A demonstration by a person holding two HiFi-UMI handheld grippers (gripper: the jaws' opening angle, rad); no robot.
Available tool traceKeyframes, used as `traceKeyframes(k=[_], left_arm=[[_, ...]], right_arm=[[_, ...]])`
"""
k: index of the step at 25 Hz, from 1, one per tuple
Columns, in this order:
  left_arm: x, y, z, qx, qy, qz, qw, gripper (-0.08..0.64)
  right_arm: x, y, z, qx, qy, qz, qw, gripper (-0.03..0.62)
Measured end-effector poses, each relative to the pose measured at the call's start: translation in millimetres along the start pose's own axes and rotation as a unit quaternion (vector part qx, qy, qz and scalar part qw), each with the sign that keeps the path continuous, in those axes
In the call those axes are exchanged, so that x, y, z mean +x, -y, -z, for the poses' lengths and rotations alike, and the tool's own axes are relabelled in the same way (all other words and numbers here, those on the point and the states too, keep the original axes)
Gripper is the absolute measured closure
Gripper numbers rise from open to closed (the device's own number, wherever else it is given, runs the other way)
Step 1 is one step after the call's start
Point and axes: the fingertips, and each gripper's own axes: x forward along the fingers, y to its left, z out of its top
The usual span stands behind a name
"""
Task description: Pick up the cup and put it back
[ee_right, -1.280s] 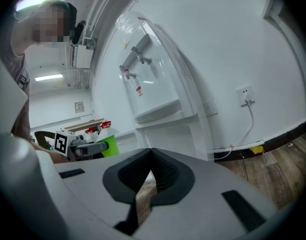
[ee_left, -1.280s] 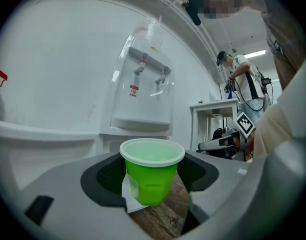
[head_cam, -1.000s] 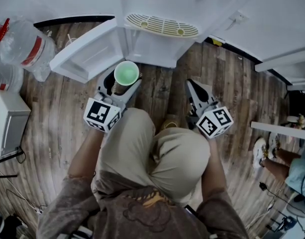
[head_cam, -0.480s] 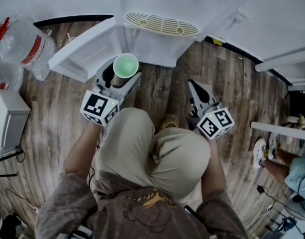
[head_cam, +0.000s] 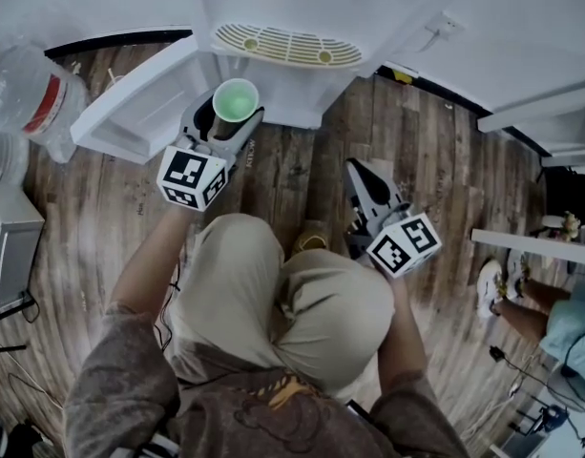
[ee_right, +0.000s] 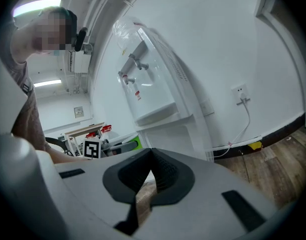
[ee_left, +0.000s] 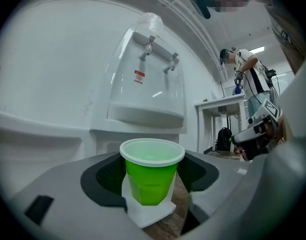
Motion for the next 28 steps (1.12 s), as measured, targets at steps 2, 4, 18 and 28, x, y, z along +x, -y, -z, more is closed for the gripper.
traceKeyframes(k=[2, 4, 18, 28], left_arm=[[12, -3, 9, 0.0, 0.0, -0.004, 1.0, 0.247], [25, -7, 19, 0.002, 0.0, -0.012, 0.9999, 0.247], [117, -24, 103, -0.008, -0.018, -0.033, 0.9993, 0.247], [163, -49, 166, -0.019, -0.047, -0.072, 0.9961, 0.247]], right_arm=[[-3, -1, -1, 0.004, 0.003, -0.002, 1.0, 0.591], [-7, -2, -2, 0.007, 0.005, -0.002, 1.0, 0.591], [-25, -7, 1, 0.028, 0.005, -0.022, 0.999, 0.591], [-28, -2, 5, 0.037, -0.005, -0.024, 0.999, 0.591]])
